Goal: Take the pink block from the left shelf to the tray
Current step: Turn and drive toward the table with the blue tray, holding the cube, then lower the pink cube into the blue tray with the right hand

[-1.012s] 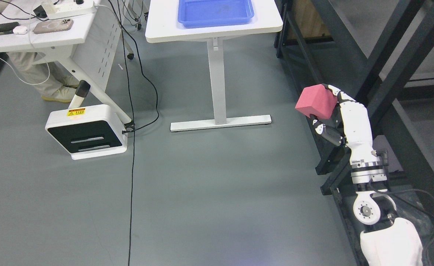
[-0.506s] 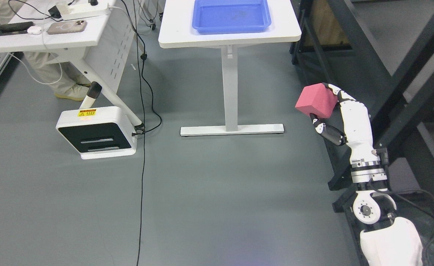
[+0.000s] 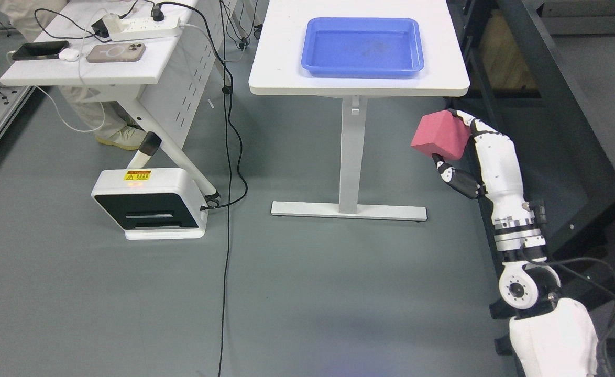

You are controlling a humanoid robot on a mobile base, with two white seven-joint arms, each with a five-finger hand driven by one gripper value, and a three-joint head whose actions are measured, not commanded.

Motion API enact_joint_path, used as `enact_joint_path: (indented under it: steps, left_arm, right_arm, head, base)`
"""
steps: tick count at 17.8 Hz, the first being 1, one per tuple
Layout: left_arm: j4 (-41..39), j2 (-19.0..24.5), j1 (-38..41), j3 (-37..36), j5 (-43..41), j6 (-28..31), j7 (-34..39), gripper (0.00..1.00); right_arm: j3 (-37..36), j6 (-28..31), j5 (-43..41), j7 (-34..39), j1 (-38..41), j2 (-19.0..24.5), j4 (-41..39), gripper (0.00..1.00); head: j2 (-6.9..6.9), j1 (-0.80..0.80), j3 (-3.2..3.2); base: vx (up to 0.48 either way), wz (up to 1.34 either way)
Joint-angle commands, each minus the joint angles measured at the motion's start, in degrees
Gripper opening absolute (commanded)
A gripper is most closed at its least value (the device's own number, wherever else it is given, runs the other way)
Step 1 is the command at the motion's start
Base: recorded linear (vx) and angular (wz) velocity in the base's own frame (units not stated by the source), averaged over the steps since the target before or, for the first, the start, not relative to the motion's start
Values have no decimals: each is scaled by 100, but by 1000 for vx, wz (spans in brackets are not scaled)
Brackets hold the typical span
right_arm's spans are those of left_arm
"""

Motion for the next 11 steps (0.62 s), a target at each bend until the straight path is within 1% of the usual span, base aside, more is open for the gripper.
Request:
enact_joint_path:
  steps: [1, 6, 11]
  left_arm:
    - [-101, 100, -168, 0, 0, -4, 3, 100]
    - [-101, 100, -176, 0, 0, -4, 3, 100]
    - [-101, 100, -168, 0, 0, -4, 3, 100]
  right_arm:
    - [407, 5, 113, 261, -332, -45, 61, 4]
    - [740, 6, 377, 393, -411, -36, 97, 4]
    - [1039, 32, 710, 455, -578, 174, 298, 5]
  head:
    - [0, 0, 0]
    - [0, 0, 0]
    - [0, 0, 0]
  base:
    - [316, 12]
    - [283, 2]
    - [294, -16]
